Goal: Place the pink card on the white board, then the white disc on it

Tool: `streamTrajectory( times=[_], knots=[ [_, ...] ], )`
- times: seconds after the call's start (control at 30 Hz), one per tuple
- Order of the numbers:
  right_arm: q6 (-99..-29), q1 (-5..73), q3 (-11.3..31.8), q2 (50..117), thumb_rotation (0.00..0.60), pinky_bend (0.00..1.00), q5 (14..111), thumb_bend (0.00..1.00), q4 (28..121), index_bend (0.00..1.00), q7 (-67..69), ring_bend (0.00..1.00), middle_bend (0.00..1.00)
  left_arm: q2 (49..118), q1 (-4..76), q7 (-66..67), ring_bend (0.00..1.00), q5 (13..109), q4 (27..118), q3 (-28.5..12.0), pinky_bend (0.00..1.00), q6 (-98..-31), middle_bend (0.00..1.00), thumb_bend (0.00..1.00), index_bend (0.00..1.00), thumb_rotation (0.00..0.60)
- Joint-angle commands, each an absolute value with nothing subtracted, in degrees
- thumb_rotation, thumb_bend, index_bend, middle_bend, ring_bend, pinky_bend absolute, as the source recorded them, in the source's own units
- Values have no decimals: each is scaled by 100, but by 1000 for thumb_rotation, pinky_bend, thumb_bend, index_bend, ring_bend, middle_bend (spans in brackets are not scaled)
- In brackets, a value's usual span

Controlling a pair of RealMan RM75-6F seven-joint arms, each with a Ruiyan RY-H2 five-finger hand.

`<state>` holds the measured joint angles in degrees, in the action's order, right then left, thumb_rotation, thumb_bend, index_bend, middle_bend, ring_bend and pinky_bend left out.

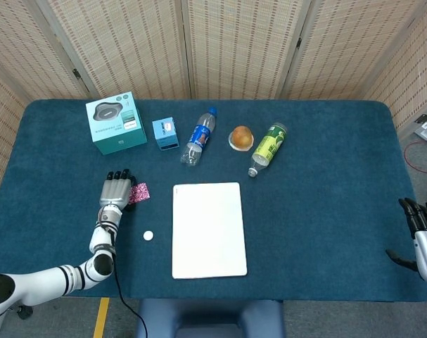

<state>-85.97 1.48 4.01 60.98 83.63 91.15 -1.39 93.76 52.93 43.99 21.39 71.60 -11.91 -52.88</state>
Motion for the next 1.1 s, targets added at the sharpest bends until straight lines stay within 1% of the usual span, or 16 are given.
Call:
streamTrajectory(
  times=[0.03, 0.37, 0.73, 1.1],
  knots=[
    [-8596, 146, 400, 6094, 600, 18, 8361, 106, 9117, 13, -142, 119, 118, 9384, 5322, 4447, 77, 2106, 7184, -1179, 0, -5300, 76, 316, 240, 600],
    [-8595, 121, 398, 6094, 600, 18, 8332, 106, 9086, 15, -97, 120, 118, 9416, 5398, 4555, 73, 1905, 7168, -1170, 0, -5294, 76, 316, 256, 600],
    [-8577, 120, 398, 6114, 600, 18, 8324, 106, 9041, 20, -54, 121, 118, 9498, 5340, 4371, 76, 2199, 7121, -1148, 0, -5415, 76, 316, 324, 600],
    [-8598, 99, 395, 6110, 600, 18, 8334, 105, 9038, 22, -30, 121, 118, 9463, 5300, 4319, 78, 2387, 7176, -1131, 0, -5434, 77, 332, 367, 600]
  ],
)
